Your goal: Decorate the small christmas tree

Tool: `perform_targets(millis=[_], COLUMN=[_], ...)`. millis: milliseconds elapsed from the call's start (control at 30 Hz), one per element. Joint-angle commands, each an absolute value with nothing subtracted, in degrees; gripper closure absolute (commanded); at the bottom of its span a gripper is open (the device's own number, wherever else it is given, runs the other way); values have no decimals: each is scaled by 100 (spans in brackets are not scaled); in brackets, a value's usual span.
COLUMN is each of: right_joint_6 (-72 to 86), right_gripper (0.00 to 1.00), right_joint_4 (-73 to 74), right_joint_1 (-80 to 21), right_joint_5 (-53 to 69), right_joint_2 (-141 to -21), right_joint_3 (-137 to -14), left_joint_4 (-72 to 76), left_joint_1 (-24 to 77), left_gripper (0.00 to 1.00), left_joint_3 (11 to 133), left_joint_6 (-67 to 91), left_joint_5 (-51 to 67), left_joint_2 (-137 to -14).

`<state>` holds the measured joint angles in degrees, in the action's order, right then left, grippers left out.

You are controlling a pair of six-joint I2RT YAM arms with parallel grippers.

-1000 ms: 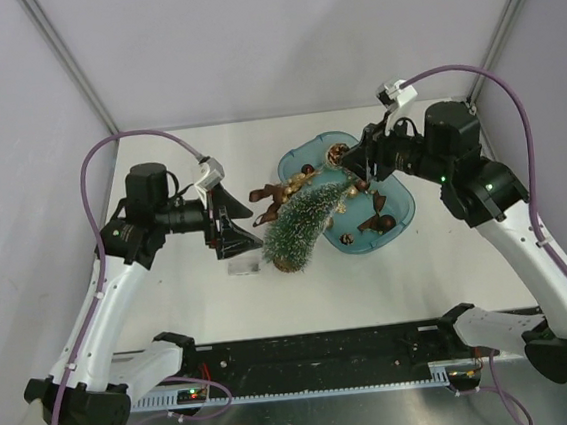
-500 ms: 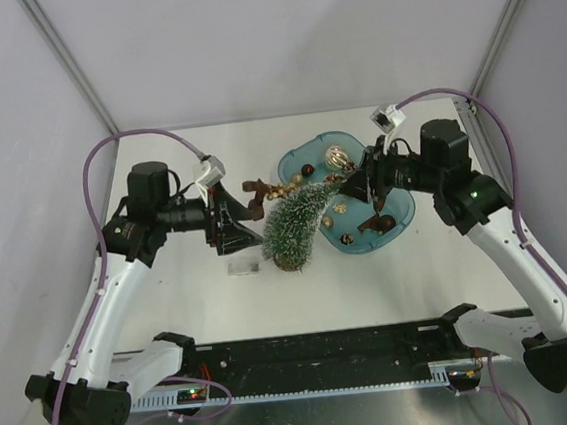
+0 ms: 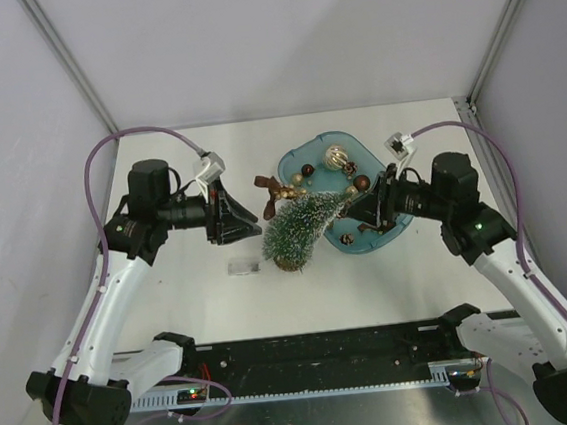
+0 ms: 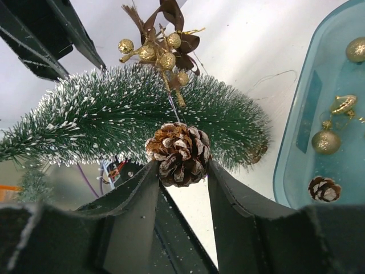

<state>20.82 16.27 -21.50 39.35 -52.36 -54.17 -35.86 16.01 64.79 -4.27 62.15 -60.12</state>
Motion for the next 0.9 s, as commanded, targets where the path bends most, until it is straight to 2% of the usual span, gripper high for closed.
perform_targets(millis=[0,367,633,867], right_joint_6=[2522,2939,2963,2785], right_gripper=[56,44,43,43], right_joint_4=[1018,217,-183,198], right_joint_1=[-2125,-2732,-2961,-2581], right_joint_5=[4160,3766,3644,3545], right_joint_2=[-4857,-4617,-4843,-4603], right_joint_3=[-5138,-4542,-4535,-4540], left_joint_4=[-3394,-3310,-3299,-3297], left_joint_1=[1626,1626,1627,1602], left_gripper=[56,60,62,60], left_joint_3=[6466,6442,6406,6422], left_joint_6=[-226,-95,-87,-88], left_joint_5=[6285,6224,6182,5934], left_joint_2=[-6011,-6008,-5942,-5849])
